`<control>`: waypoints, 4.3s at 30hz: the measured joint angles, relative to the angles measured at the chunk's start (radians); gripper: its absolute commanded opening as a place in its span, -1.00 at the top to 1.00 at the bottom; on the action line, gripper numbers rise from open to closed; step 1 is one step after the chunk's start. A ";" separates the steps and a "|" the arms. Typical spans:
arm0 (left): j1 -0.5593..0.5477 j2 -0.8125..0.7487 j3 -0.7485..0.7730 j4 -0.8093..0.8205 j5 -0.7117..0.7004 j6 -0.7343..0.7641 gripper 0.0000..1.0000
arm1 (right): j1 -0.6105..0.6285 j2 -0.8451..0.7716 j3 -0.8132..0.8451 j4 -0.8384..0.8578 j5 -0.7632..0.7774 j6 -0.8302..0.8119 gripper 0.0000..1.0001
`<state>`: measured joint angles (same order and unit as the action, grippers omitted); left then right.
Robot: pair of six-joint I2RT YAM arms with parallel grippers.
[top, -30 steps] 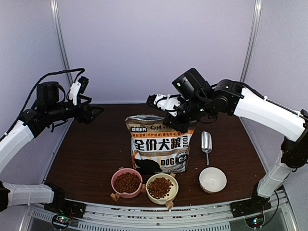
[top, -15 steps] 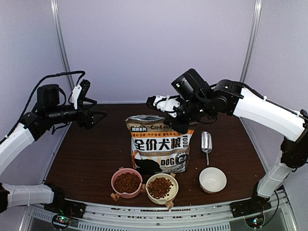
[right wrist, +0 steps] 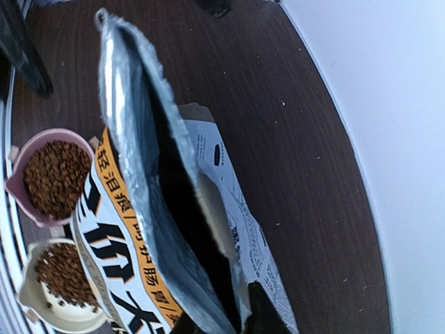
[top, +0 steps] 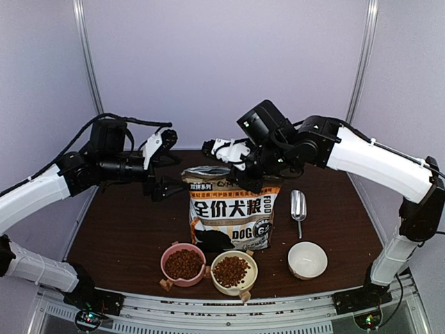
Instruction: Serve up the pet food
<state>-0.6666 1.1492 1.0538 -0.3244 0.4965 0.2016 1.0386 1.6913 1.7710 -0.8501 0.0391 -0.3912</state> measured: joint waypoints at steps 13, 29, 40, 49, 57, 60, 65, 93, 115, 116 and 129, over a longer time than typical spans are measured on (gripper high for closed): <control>-0.037 0.164 0.110 -0.005 0.024 0.026 0.68 | 0.004 0.003 0.005 -0.003 -0.003 -0.005 1.00; -0.042 0.175 0.113 -0.001 0.060 0.011 1.00 | 0.005 0.004 0.005 0.075 -0.070 0.026 0.38; -0.039 0.164 0.081 0.046 0.071 -0.036 1.00 | 0.010 0.068 0.029 0.114 -0.095 0.047 0.38; -0.034 0.163 0.069 0.060 0.057 -0.050 0.77 | 0.018 0.056 -0.031 0.188 -0.087 0.066 1.00; -0.039 0.153 0.067 0.072 0.053 -0.034 0.53 | 0.022 0.010 -0.108 0.256 -0.085 0.090 1.00; -0.040 0.153 0.067 0.071 0.045 -0.031 0.86 | 0.022 0.007 -0.114 0.265 -0.085 0.101 1.00; -0.042 0.151 0.066 0.078 0.033 -0.017 1.00 | 0.022 0.004 -0.122 0.277 -0.084 0.114 1.00; -0.035 0.148 0.055 0.087 0.072 -0.025 1.00 | 0.022 0.004 -0.142 0.385 -0.132 0.187 1.00; -0.053 0.119 0.032 0.107 0.019 -0.016 1.00 | 0.019 -0.158 -0.314 0.369 0.046 0.053 0.91; -0.053 0.119 0.032 0.108 0.018 -0.016 1.00 | 0.015 -0.166 -0.321 0.365 0.050 0.050 0.93; -0.080 0.111 0.018 0.141 0.019 -0.012 1.00 | 0.004 -0.285 -0.483 0.455 0.026 0.051 0.96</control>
<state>-0.7467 1.2602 1.0721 -0.1837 0.5156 0.1898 1.0428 1.4063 1.2884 -0.3954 0.0650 -0.3405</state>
